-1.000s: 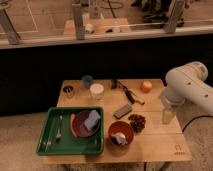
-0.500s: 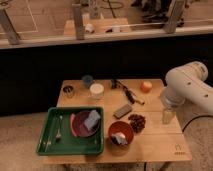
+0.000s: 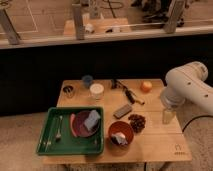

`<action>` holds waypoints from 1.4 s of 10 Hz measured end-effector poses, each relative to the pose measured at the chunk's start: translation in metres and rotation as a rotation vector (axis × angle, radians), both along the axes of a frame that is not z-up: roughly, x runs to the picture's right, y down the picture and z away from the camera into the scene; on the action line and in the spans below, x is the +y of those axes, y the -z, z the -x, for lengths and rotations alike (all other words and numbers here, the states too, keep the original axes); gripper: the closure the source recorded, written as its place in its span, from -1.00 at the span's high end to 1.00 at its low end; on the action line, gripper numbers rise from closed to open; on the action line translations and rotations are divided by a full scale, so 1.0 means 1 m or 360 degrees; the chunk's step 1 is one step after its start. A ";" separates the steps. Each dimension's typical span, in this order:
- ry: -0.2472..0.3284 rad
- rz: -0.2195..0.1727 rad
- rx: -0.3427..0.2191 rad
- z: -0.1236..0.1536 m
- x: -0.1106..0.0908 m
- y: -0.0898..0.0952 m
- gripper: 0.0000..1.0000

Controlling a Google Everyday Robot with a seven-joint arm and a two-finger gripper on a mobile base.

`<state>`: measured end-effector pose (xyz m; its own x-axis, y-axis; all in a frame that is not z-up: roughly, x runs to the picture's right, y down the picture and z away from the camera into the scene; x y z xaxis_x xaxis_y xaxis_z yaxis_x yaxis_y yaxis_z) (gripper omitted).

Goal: Place towel in tray

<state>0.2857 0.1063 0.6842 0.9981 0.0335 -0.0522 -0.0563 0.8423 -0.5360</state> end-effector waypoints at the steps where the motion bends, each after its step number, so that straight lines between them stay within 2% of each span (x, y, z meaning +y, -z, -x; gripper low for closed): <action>1: 0.0000 0.0000 0.0000 0.000 0.000 0.000 0.60; 11: 0.0000 -0.0001 -0.0002 0.000 0.000 0.000 0.60; 14: 0.0006 -0.0048 -0.0160 0.025 0.008 0.016 0.60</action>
<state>0.2604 0.1148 0.6684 0.9983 0.0296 0.0493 -0.0001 0.8583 -0.5132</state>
